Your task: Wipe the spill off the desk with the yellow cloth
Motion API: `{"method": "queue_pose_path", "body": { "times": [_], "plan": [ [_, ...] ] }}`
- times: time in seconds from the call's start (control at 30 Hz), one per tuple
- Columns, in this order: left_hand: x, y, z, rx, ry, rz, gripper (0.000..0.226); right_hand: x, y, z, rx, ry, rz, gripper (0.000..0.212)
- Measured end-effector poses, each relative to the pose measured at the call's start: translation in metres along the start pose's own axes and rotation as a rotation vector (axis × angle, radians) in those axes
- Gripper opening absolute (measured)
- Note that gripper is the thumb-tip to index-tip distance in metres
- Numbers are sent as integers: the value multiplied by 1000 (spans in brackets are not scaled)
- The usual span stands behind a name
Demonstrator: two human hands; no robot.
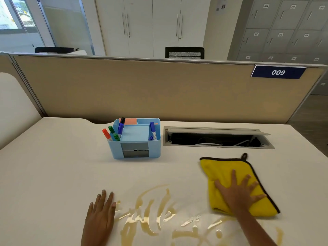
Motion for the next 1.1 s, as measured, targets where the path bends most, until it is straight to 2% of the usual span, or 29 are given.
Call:
{"method": "queue_pose_path", "body": {
  "times": [0.1, 0.23, 0.47, 0.63, 0.8, 0.9, 1.0, 1.1],
  "plan": [
    [-1, 0, -1, -1, -9, -9, 126, -7, -14, -40, 112, -42, 14, 93],
    [-3, 2, -5, 9, -12, -36, 121, -6, -16, -33, 88, -77, 15, 93],
    [-2, 0, -10, 33, -95, -16, 99, 16, 17, 38, -171, 38, 15, 89],
    [0, 0, -8, 17, -66, 6, 105, 52, 60, 89, -378, 166, 110, 86],
    [-1, -1, -6, 1, -53, -9, 111, 26, 94, 92, -533, 183, -62, 67],
    [-3, -1, -6, 1, -30, -35, 115, 16, 83, 67, -478, 102, -76, 61],
    [-5, 1, -9, 20, -43, -52, 113, 6, 52, 14, -239, 77, -75, 58],
    [-1, 0, -8, 30, -107, -24, 101, -10, 23, -32, -93, -70, -103, 59]
  ]
}}
Point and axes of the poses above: each hand's wrist, its own y-axis away from the middle knuckle, its own x-axis out of the palm, z = x × y, the point moved 8 cm from there along -y, towards the middle knuckle, and after that the axes turned 10 degrees about z, right-handed, at the moved point
